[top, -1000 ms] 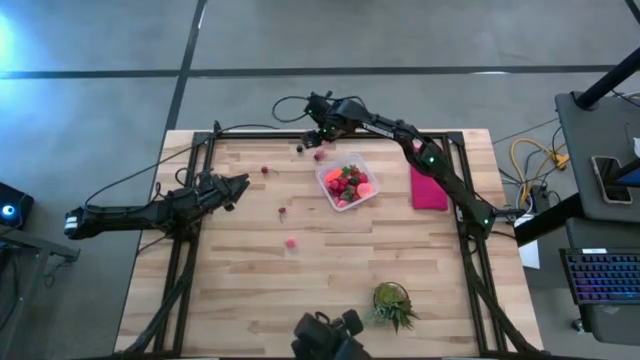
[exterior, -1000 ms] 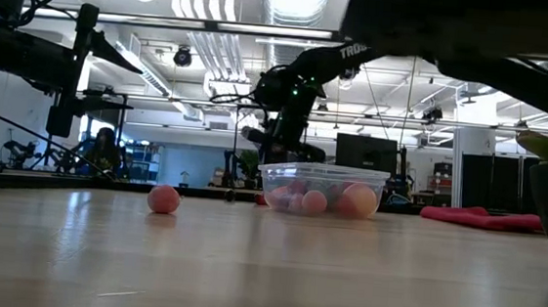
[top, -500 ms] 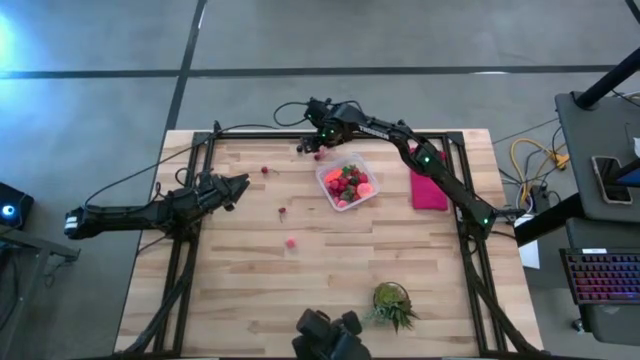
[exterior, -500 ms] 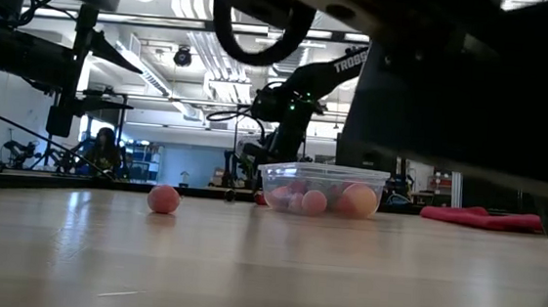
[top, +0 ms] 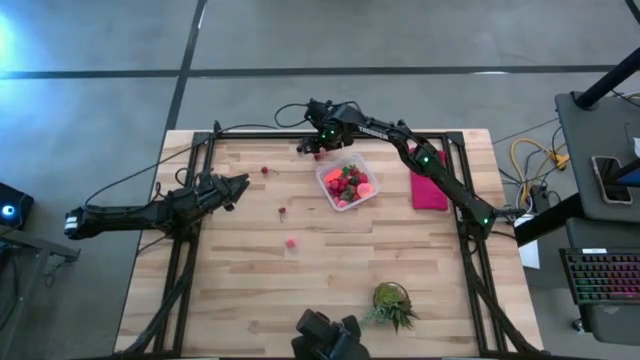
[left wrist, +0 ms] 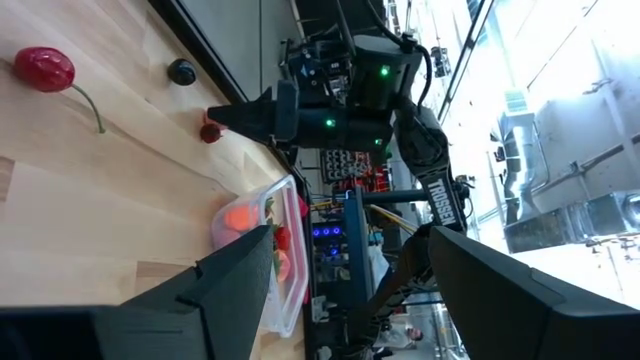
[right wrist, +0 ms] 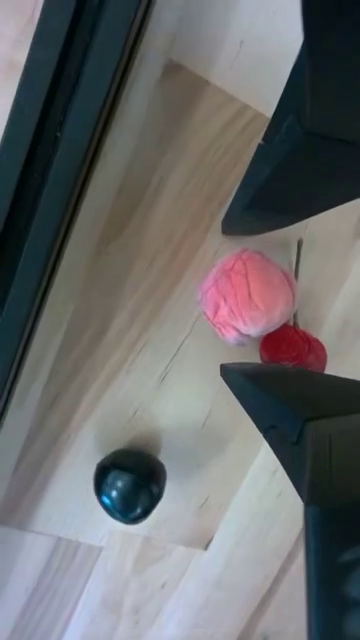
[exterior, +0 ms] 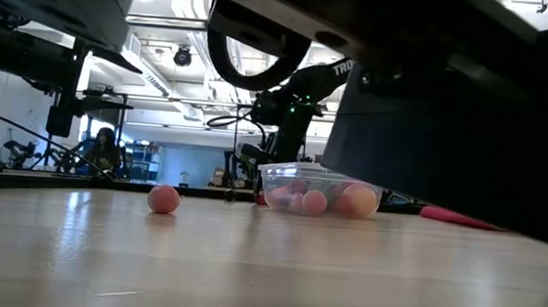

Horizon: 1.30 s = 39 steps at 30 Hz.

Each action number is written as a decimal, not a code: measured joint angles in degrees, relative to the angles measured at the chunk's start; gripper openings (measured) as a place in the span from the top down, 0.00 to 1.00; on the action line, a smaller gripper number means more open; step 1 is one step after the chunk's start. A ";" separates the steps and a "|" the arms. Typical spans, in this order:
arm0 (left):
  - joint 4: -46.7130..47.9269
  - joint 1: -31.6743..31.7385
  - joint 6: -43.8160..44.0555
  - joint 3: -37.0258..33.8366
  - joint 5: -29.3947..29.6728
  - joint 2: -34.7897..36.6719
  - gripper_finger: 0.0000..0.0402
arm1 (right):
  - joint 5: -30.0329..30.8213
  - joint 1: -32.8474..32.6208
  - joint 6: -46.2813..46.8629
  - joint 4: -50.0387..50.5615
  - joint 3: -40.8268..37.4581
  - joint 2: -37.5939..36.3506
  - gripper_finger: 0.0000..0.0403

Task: Pick and placing Produce into tupperware
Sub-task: Put the pink apricot into the transparent container

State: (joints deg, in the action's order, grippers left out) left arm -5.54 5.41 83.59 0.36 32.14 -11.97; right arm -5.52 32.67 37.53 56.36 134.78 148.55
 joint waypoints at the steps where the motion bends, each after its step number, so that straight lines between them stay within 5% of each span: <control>1: 0.02 -0.02 0.00 0.00 -0.02 0.00 0.36 | 0.00 0.00 0.06 -0.03 0.00 0.00 0.49; 25: 0.02 -0.02 0.00 0.00 -0.02 0.05 0.36 | -0.69 -0.15 1.18 -0.02 0.04 -0.69 0.65; 39: 0.02 -0.01 0.00 0.00 -0.01 0.08 0.36 | -0.65 -1.57 -2.88 6.57 0.20 -8.09 0.68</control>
State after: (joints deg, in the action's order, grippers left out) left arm -5.52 5.40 83.59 0.36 32.14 -11.89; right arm -6.17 31.10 34.65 62.93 134.98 140.46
